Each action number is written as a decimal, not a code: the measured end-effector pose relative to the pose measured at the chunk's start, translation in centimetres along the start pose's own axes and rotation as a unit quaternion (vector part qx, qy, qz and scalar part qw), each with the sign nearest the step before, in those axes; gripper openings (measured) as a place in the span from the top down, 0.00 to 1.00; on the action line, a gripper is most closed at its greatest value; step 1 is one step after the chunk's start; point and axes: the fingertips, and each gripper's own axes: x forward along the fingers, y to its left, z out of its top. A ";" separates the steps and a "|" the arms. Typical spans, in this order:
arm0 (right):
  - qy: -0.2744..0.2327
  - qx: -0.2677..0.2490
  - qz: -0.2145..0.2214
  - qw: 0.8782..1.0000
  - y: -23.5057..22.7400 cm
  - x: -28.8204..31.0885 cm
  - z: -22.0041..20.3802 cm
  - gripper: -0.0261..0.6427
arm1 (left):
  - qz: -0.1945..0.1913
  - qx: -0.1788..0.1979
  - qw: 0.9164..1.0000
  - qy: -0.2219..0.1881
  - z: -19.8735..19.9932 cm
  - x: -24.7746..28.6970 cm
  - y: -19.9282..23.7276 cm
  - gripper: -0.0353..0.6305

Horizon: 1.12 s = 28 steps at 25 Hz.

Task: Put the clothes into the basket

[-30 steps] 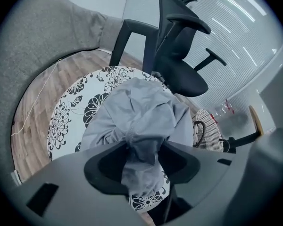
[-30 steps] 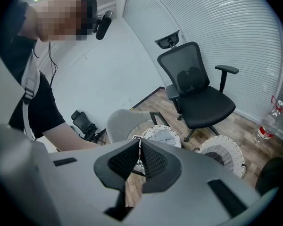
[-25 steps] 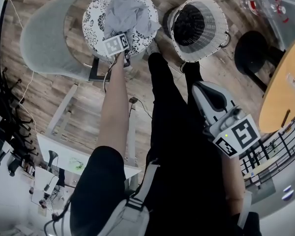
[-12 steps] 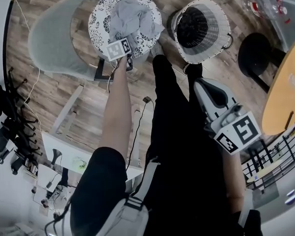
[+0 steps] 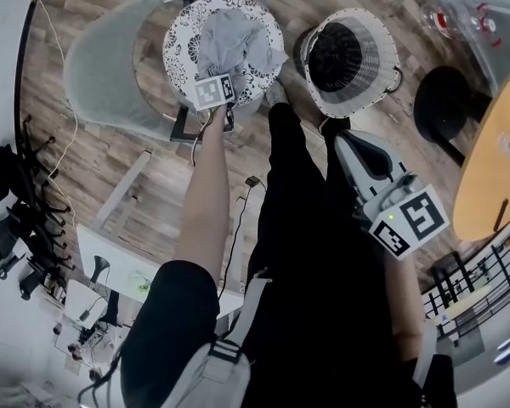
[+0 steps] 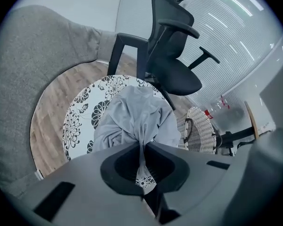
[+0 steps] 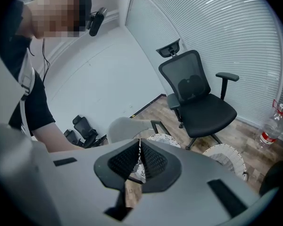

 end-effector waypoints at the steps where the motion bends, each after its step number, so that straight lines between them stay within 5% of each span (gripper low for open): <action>1: -0.002 -0.002 0.000 1.000 -0.1 0.0 0.2 0.93 | -0.001 0.004 1.000 -0.001 0.2 -0.3 -0.2 0.91; 19: -0.039 -0.016 0.007 0.999 0.3 0.3 2.9 0.93 | -0.056 0.116 0.991 -0.022 4.1 -10.4 -6.3 0.91; 28: -0.071 -0.016 -0.006 0.997 -0.2 -0.5 4.5 0.93 | -0.059 0.205 0.977 -0.024 6.5 -15.6 -9.8 0.91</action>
